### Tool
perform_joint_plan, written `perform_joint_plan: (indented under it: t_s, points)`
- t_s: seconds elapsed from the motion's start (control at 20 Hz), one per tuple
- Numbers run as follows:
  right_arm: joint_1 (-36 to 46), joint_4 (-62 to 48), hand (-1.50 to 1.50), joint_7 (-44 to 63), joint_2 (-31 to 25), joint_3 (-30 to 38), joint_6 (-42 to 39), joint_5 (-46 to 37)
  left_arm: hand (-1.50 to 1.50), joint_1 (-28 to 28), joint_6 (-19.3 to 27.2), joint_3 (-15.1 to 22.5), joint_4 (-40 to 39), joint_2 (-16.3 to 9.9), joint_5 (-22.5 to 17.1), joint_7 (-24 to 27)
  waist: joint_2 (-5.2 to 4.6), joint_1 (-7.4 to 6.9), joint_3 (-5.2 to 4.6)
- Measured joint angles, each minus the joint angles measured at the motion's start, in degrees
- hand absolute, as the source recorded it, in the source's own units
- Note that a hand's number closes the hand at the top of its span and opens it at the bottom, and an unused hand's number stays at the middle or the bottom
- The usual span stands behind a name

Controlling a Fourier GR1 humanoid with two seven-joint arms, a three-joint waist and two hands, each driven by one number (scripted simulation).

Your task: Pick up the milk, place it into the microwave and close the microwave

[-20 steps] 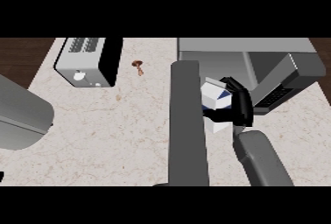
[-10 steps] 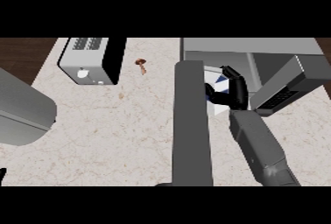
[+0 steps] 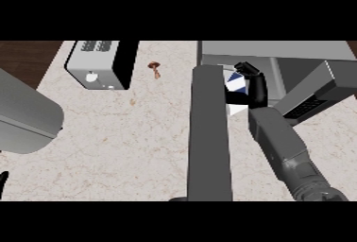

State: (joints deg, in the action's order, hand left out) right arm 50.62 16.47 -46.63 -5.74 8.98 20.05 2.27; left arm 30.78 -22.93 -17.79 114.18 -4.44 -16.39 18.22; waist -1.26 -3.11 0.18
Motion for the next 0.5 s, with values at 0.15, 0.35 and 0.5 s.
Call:
perform_joint_plan:
  t_s: [0.15, 0.35, 0.5]
  points:
    - [1.91, -2.57, 1.50, -0.71, -1.43, -1.21, 4.34, -2.66, -1.50, -0.42, -0.10, 0.27, -0.43, 0.26, 0.25, 0.10, -0.18, -0.43, 0.02]
    - [4.80, -5.31, 1.50, -0.07, -2.29, -2.95, 11.48, -6.09, -1.50, -1.08, -0.85, 0.01, -1.59, -0.35, 0.32, 0.43, -0.45, -0.96, 0.02]
    - [6.30, -6.97, 1.50, 0.81, -2.11, -3.47, 16.08, -7.58, -1.50, -2.00, -0.63, -0.15, -1.65, -0.62, 0.24, -0.15, -0.57, -1.31, 0.01]
